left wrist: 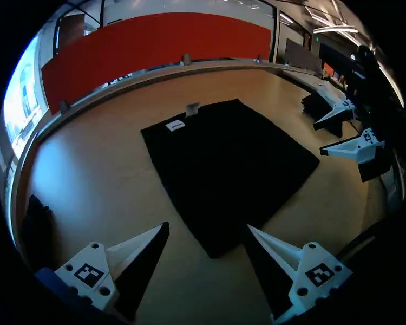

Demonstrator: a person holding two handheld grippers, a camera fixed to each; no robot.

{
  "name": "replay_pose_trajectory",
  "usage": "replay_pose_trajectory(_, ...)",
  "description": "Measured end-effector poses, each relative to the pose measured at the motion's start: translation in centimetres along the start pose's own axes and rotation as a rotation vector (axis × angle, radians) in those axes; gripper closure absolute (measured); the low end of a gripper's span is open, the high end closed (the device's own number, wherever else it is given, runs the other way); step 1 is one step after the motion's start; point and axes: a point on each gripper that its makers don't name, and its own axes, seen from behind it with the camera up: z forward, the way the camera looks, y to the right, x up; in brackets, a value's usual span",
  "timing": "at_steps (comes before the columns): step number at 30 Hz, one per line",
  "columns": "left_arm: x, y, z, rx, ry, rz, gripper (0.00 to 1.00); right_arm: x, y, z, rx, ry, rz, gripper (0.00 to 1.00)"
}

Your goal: Fold towel

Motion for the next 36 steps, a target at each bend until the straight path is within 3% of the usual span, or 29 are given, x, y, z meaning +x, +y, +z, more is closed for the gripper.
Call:
replay_pose_trajectory(20, -3.5, 1.9, 1.1, -0.035, -0.112, 0.011, 0.05, -2.3, -0.1, 0.3, 0.017, -0.039, 0.008, 0.02)
replay_pose_trajectory(27, -3.8, 2.2, 0.9, -0.061, -0.125, 0.017, 0.20, -2.5, -0.3, 0.3, 0.028, -0.040, 0.017, 0.03)
replay_pose_trajectory(34, -3.9, 1.5, 0.9, -0.051, -0.120, 0.068, 0.41, -3.2, -0.6, 0.4, 0.036, -0.053, 0.013, 0.07)
replay_pose_trajectory(36, -3.9, 1.4, 0.9, -0.050, -0.120, 0.079, 0.42, -3.3, -0.5, 0.4, 0.032, -0.056, 0.010, 0.08)
